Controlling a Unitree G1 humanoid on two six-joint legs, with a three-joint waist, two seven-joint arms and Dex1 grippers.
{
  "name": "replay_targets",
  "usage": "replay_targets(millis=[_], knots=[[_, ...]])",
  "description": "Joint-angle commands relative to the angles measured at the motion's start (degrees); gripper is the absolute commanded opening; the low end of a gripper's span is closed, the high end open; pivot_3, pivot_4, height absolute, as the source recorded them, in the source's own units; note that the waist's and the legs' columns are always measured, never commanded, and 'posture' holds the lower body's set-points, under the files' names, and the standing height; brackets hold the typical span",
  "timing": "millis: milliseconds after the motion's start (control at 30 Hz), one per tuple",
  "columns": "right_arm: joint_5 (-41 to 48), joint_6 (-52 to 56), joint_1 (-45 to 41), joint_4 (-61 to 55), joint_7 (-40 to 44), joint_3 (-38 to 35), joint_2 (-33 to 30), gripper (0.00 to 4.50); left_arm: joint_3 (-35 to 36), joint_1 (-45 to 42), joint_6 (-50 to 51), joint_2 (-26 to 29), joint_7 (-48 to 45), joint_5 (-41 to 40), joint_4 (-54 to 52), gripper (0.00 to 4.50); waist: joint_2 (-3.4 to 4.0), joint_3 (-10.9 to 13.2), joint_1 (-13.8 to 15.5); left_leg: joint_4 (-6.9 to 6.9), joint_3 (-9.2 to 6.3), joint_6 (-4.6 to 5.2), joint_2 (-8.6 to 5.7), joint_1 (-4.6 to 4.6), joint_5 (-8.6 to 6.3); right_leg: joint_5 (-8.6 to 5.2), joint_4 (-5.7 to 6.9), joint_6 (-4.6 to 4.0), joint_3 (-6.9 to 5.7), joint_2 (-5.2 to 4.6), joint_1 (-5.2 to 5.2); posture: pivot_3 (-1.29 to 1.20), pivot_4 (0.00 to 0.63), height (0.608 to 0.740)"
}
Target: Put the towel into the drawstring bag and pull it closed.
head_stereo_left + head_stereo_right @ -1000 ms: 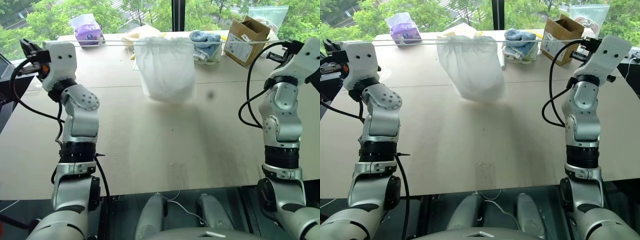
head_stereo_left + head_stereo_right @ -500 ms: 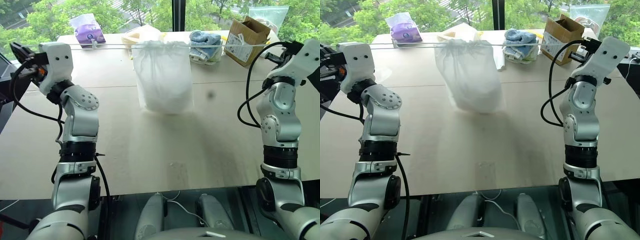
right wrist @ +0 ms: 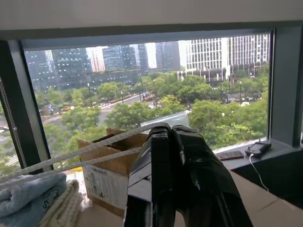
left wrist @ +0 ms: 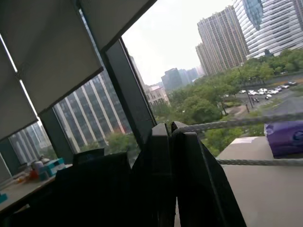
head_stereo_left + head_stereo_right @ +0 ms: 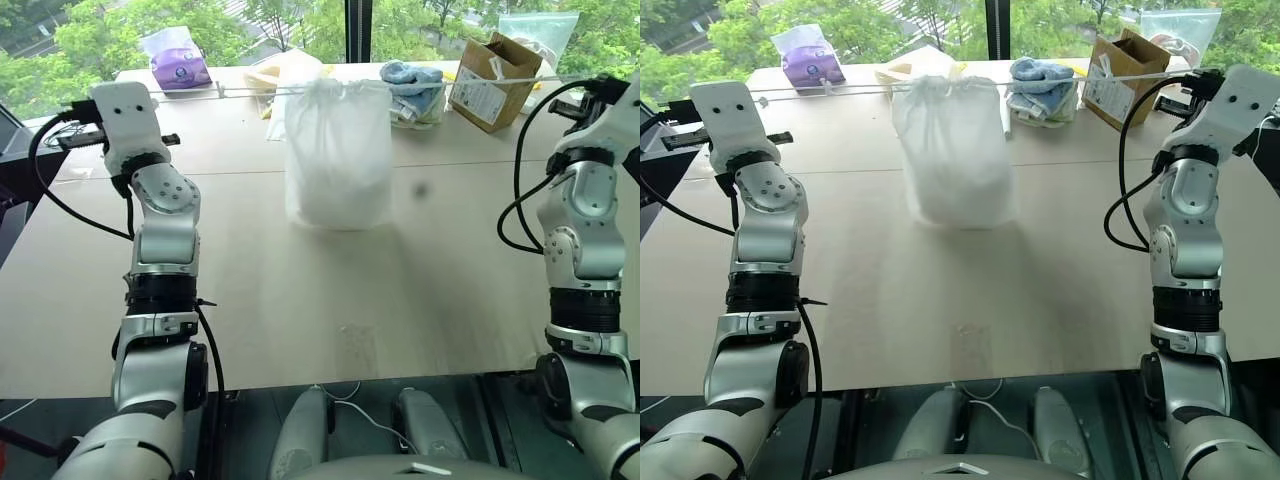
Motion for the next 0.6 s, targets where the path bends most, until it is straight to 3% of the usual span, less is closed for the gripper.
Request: replay_targets(millis=[33, 233, 433, 467, 533, 600], knots=[[-0.38, -3.71, 0.34, 0.38, 2.20, -10.56, -5.47, 0.00, 7.67, -0.32, -3.07, 3.33, -6.34, -5.01, -0.56, 0.08, 0.00, 0.00, 0.06, 0.00, 0.00, 0.00, 0.00, 0.00, 0.00, 0.00, -0.01, 0.00, 0.00, 0.00, 0.00, 0.00, 0.150, 0.740], [6.04, 0.62, 3.30, -3.75, 17.19, -5.20, -5.71, 0.00, 5.43, 1.73, -6.51, 1.61, -26.94, -16.15, -5.97, 0.08, -0.01, -0.01, -0.27, 0.00, 0.01, 0.00, 0.02, 0.01, 0.00, 0.00, -0.01, 0.00, 0.01, 0.02, 0.02, 0.00, 0.150, 0.740], [14.24, 12.58, 11.56, -11.33, 33.15, -0.41, -7.86, 0.00, 2.09, 9.49, 2.79, 0.71, -44.90, -26.01, -13.80, 0.08, 0.00, 0.00, -0.96, 0.03, -0.04, 0.01, 0.02, 0.01, 0.00, 0.00, 0.00, 0.00, 0.00, 0.03, 0.06, 0.00, 0.150, 0.740], [17.28, 15.65, 14.69, -13.81, 37.71, 0.20, -9.48, 0.65, 1.58, 12.07, 4.40, 1.45, -48.59, -27.87, -16.21, 0.46, 0.00, 0.00, -0.99, 0.03, -0.06, 0.01, 0.03, 0.00, 0.00, 0.00, -0.01, 0.00, -0.01, 0.03, 0.07, 0.00, 0.150, 0.740], [19.95, 18.92, 18.56, -16.69, 42.90, 0.41, -11.79, 1.31, 1.31, 15.54, 6.83, 2.50, -53.50, -30.36, -19.44, 0.83, 0.00, 0.00, -1.01, 0.01, -0.08, 0.02, 0.03, 0.00, 0.00, 0.00, -0.04, 0.00, -0.03, 0.03, 0.08, 0.00, 0.150, 0.740], [23.33, 22.29, 22.11, -17.83, 46.95, -1.19, -13.98, 2.16, 0.29, 21.28, 11.52, 5.07, -61.43, -34.80, -23.95, 1.65, 0.00, 0.00, -1.17, 0.00, -0.12, 0.02, 0.04, -0.01, -0.01, 0.00, -0.08, 0.00, -0.05, 0.04, 0.10, 0.00, 0.150, 0.740]])
